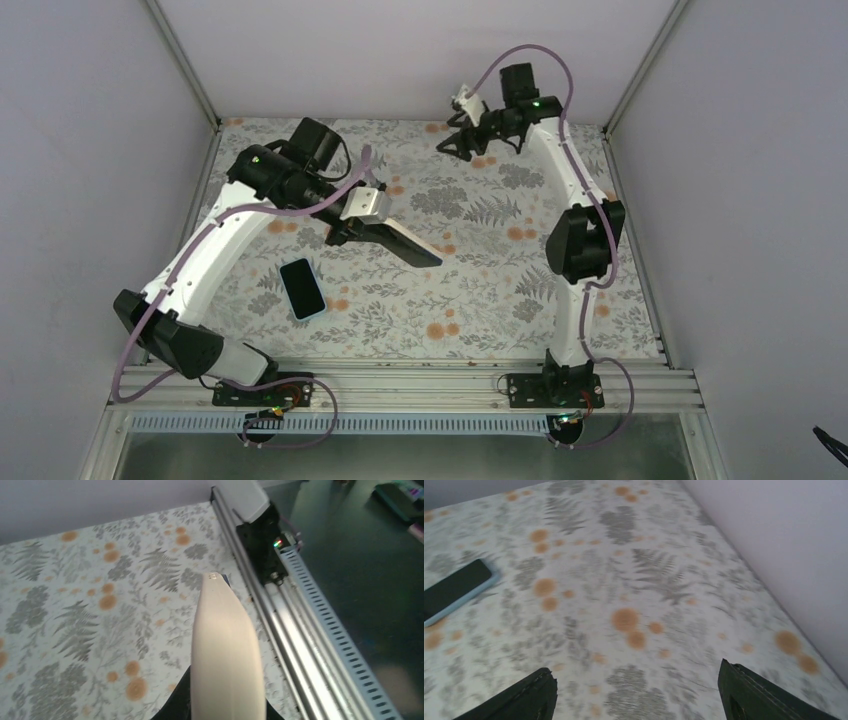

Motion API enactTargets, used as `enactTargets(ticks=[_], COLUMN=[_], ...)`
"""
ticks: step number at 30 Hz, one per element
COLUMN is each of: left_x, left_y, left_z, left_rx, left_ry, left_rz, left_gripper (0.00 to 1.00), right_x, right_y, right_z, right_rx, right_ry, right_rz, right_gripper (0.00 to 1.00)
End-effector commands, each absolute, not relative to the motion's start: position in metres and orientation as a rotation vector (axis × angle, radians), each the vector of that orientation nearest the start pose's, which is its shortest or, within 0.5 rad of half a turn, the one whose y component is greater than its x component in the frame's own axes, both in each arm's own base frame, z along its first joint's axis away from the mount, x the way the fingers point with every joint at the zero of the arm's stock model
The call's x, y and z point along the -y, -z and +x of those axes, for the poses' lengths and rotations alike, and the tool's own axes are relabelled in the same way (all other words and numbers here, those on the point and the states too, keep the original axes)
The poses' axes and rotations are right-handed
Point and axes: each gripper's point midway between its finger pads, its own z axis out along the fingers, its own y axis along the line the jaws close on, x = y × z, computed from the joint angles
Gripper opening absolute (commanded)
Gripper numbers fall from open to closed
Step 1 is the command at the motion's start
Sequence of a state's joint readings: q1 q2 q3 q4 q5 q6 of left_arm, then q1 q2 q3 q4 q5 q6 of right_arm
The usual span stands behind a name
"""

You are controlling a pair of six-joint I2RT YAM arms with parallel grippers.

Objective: Take the phone out of the phone case
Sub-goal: Remove the phone case from the phone.

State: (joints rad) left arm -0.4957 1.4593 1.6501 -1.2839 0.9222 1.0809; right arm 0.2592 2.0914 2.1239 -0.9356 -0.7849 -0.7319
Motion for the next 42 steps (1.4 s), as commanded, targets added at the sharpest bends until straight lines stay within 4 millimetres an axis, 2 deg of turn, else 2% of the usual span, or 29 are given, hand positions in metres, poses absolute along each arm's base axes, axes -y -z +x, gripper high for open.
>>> enactTargets(ticks=[1,3,6,9,12,13,14,18,21,30,42], left_x=[0.261,0.261,0.263,0.264,0.264,0.264,0.264,0.262,0.261,0.257,0.258], left_y=[-0.349,-0.346,-0.343,-0.343,-0.345,-0.345,-0.346,-0.348,-0.349,-0.353,-0.355], left_z=[0.170,0.172,0.176,0.183,0.191,0.195,0.196,0.206,0.212,0.226,0.236], left_rx=[-1.304,-1.308,-1.317,-1.318,-1.317,-1.319,-1.312,-1.313,-1.314,-1.326,-1.338], left_ry=[1.068,1.064,1.063,1.048,1.018,1.006,0.995,0.958,0.952,0.924,0.915], left_rz=[1.783,1.788,1.790,1.784,1.765,1.758,1.754,1.734,1.720,1.676,1.651], left_gripper=[0.02,0.02,0.02,0.02,0.02,0.02,0.02,0.02,0.02,0.02,0.02], right_x=[-0.226,-0.223,-0.222,-0.224,-0.227,-0.228,-0.228,-0.228,-0.229,-0.240,-0.251], right_y=[-0.276,-0.273,-0.271,-0.270,-0.275,-0.264,-0.271,-0.279,-0.282,-0.286,-0.305], right_z=[0.505,0.496,0.467,0.421,0.366,0.351,0.337,0.303,0.289,0.266,0.254], right_rx=[-1.836,-1.837,-1.811,-1.759,-1.670,-1.675,-1.639,-1.581,-1.550,-1.496,-1.423], right_ry=[-0.676,-0.687,-0.708,-0.761,-0.780,-0.793,-0.784,-0.846,-0.881,-0.976,-1.041], right_rz=[-1.172,-1.187,-1.253,-1.355,-1.453,-1.472,-1.488,-1.493,-1.480,-1.518,-1.522], right_gripper=[0.83,0.83,0.83,0.83,0.83,0.84,0.84,0.84,0.83,0.81,0.80])
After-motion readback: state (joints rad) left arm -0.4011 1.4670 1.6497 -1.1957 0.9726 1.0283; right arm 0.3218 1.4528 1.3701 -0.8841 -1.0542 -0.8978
